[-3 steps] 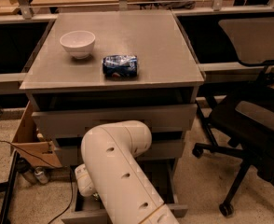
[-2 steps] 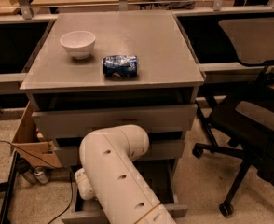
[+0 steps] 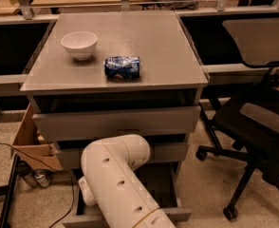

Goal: Pick green can from bottom drawer and place on counter

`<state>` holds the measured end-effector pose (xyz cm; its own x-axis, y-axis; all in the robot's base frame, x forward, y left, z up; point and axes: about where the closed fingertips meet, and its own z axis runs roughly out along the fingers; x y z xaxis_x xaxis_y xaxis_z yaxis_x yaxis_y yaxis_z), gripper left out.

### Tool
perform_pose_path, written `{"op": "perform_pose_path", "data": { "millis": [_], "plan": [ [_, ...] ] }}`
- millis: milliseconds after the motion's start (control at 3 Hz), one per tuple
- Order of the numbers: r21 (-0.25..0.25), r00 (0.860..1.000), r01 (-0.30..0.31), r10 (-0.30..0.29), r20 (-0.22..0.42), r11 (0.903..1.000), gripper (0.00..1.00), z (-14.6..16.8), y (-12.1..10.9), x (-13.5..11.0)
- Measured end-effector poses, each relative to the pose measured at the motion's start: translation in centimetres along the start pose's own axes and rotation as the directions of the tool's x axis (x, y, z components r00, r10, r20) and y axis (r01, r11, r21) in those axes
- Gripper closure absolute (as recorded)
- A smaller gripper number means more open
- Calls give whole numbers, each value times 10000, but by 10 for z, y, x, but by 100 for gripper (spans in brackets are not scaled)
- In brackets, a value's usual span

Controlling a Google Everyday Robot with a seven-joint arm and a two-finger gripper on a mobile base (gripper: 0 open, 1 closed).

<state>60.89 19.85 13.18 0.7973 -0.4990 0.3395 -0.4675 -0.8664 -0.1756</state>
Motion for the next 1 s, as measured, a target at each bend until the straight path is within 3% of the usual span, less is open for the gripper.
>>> {"op": "perform_pose_path", "data": {
  "millis": [333,667,1000],
  "plan": [
    [116,9999,-91,90,82,9999,0,13,3,-3],
    [301,9996,-48,40,282,9995,14,17,6,-5],
    [401,9989,-214,197,418,9990,37,12,12,-1]
  ]
}}
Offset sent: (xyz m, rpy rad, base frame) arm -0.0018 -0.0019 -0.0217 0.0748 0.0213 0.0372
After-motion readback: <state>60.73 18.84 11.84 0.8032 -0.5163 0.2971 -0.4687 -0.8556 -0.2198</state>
